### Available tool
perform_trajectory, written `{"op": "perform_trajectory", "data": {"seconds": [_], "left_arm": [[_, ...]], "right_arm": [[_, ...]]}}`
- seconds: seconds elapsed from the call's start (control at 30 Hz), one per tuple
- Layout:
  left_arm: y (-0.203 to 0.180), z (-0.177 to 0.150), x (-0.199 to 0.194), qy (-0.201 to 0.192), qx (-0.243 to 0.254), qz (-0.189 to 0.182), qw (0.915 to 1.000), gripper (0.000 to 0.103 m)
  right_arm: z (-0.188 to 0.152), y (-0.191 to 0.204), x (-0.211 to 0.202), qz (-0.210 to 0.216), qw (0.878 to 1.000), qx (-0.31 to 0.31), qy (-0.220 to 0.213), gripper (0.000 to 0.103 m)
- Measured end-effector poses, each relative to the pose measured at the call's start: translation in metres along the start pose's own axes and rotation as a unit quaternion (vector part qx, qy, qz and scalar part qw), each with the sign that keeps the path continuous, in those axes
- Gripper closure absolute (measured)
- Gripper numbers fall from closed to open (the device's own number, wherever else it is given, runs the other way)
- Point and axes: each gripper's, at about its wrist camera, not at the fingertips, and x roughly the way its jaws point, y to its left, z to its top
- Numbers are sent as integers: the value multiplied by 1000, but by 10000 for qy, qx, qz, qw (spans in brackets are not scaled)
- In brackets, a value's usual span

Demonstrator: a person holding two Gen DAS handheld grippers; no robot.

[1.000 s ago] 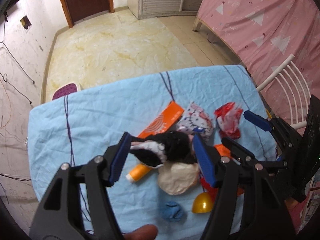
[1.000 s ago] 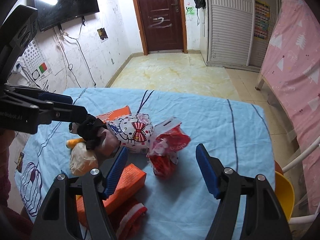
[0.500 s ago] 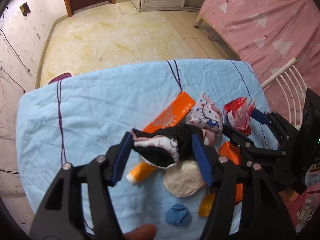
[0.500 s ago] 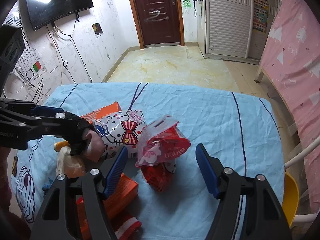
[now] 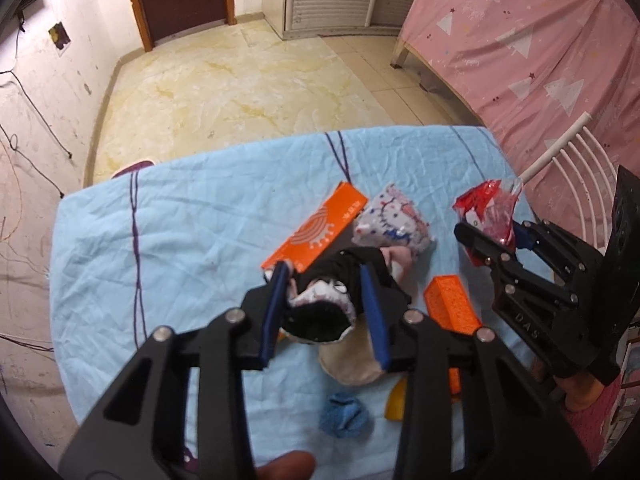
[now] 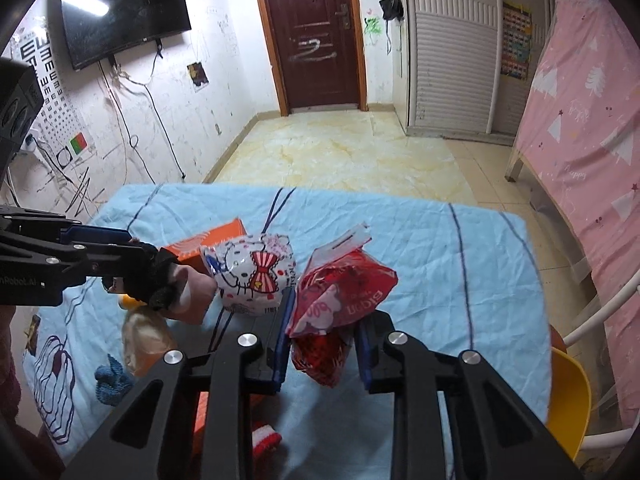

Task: Collect trash
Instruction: 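Carry both items over the yellow bin and open both tools to drop them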

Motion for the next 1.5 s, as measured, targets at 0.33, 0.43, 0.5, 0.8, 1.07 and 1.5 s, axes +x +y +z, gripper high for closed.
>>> {"op": "perform_trajectory", "data": {"seconds": [0.33,0.43,0.5,0.8,1.07,1.5], "left_arm": [[-34,14,-32,-367,247,-15,9990,68],[-56,17,-38,-421,419,-62,9982,68],[-71,20,-39,-434,528,-104,9976,68],[-163,27,-25,-309,1140,-481,9918,68],[-246,29,6,-48,1600,-741,9843,68],[-319,30,57,264,1987,-542,9782,59]], "right_arm": [[-6,-35,-30,-128,9994,224,-246,82],[-12,-54,-43,-220,9985,364,-349,82],[-18,-69,-54,-295,9975,480,-430,82],[-58,-149,-91,-699,9895,1110,-613,82],[-100,-203,-99,-953,9809,1612,-520,82],[-137,-249,-86,-1006,9713,2138,-279,76]]}}
